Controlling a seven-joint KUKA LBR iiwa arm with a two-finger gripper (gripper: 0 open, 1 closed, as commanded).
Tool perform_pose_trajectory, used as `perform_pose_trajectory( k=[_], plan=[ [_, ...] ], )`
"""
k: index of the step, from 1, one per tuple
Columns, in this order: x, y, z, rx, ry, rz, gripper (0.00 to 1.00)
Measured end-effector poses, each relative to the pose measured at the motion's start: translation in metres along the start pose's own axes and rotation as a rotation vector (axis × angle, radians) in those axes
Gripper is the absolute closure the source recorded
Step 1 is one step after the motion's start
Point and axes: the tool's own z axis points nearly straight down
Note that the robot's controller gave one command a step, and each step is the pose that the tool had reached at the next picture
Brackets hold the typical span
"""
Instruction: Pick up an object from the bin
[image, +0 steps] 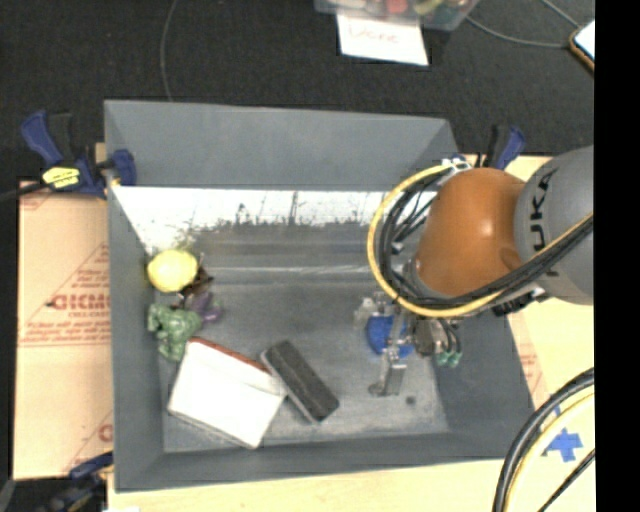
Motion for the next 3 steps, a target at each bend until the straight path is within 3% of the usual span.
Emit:
perform_pose_trajectory(
  k=[1, 2, 3],
  plan=[
    [-0.002, 0.0, -0.004, 0.001, -0.009, -0.001, 0.0],
    [-0.032, -0.12, 0.094, 0.003, -0.013, -0.07, 0.0],
    [-0.045, -0.115, 0.046, 0.0, -0.018, -0.102, 0.0]
  ],
)
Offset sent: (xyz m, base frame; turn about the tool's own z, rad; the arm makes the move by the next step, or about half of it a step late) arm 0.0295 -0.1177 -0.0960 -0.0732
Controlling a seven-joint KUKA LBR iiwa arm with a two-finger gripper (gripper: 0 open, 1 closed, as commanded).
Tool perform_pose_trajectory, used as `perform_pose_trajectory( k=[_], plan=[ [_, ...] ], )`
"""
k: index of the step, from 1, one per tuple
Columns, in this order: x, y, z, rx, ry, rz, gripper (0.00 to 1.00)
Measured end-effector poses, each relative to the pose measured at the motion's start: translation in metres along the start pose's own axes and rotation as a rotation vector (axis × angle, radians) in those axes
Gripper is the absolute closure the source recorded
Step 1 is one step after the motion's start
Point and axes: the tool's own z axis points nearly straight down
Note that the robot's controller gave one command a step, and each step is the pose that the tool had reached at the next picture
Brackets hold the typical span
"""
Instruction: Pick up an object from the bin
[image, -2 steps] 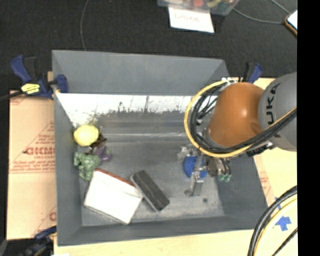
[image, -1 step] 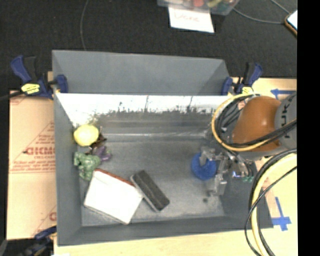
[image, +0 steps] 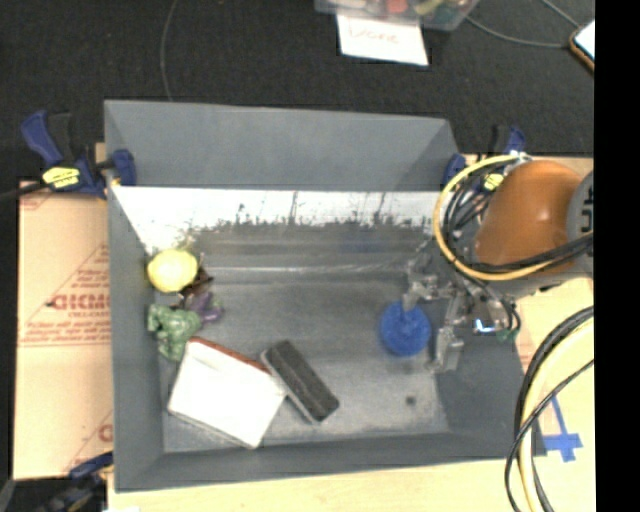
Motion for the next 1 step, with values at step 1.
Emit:
perform_pose_trajectory(
  k=[1],
  plan=[
    [-0.069, 0.0764, 0.0199, -0.002, 0.006, -0.107, 0.0]
  ],
)
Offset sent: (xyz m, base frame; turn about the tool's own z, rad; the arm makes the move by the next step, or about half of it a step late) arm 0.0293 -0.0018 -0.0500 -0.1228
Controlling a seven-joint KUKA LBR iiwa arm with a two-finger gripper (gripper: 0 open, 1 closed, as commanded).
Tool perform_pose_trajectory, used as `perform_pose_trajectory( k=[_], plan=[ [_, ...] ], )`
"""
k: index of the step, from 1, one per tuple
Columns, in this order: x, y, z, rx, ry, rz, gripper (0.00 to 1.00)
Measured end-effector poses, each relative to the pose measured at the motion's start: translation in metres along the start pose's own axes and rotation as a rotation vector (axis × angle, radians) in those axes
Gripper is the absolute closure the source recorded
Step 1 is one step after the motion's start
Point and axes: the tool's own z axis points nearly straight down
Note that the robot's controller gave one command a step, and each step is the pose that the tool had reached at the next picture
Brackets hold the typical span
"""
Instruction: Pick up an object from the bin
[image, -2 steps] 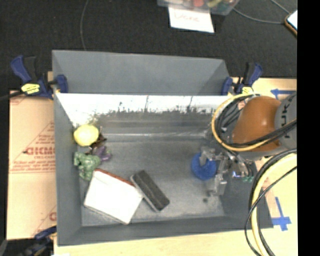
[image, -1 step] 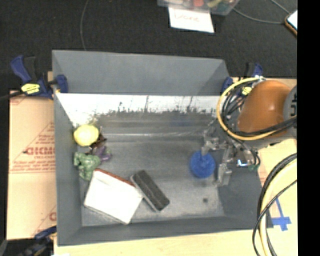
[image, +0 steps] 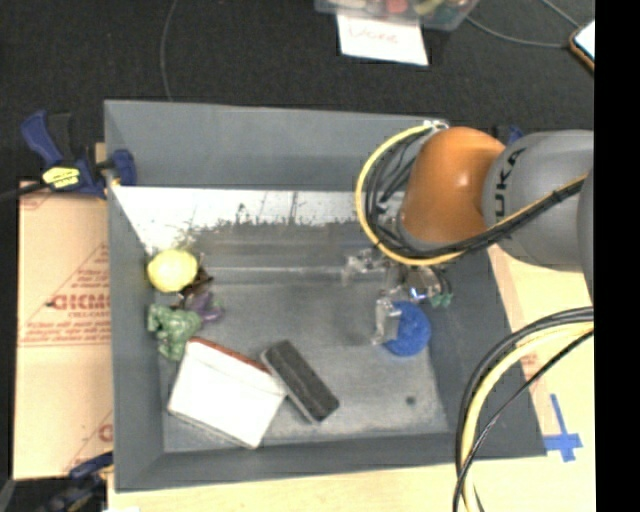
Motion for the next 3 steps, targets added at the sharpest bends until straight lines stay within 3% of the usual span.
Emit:
perform_pose_trajectory(
  k=[1, 2, 3],
  plan=[
    [0.0481, -0.0786, 0.0293, 0.007, -0.009, -0.012, 0.0],
    [0.0492, -0.072, 0.0296, -0.001, -0.01, 0.247, 1.0],
    [0.0492, -0.072, 0.0296, -0.001, -0.01, 0.247, 1.0]
  ],
)
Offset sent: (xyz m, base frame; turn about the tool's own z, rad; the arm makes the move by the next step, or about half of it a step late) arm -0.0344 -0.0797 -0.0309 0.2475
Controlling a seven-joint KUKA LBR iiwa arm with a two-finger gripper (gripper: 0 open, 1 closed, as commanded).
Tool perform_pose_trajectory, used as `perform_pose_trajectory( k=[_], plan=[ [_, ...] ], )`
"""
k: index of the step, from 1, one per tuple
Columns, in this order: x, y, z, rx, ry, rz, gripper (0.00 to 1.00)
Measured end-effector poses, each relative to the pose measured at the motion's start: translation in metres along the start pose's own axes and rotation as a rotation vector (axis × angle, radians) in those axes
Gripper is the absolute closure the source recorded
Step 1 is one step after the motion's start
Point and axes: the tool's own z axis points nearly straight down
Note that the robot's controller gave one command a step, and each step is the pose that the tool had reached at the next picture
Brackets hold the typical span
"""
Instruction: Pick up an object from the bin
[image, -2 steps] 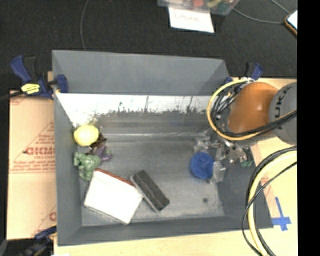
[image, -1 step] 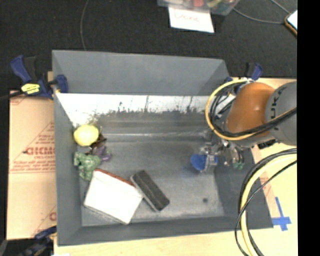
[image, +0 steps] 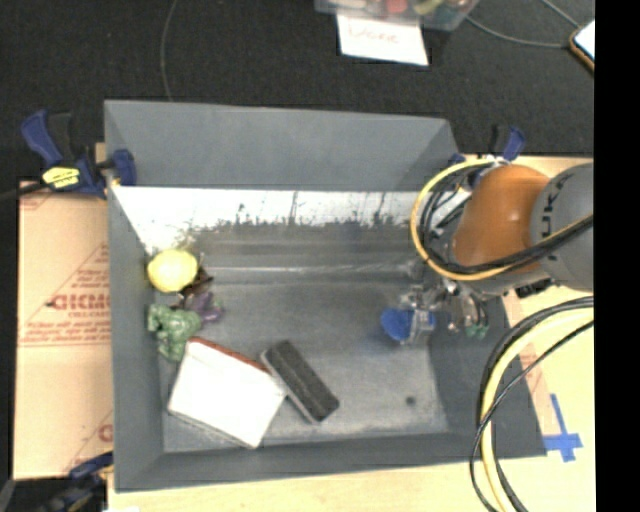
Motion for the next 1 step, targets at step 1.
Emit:
perform_pose_trajectory(
  k=[1],
  plan=[
    [-0.0004, -0.0004, -0.0113, 0.0, -0.003, 0.0, 1.0]
  ],
)
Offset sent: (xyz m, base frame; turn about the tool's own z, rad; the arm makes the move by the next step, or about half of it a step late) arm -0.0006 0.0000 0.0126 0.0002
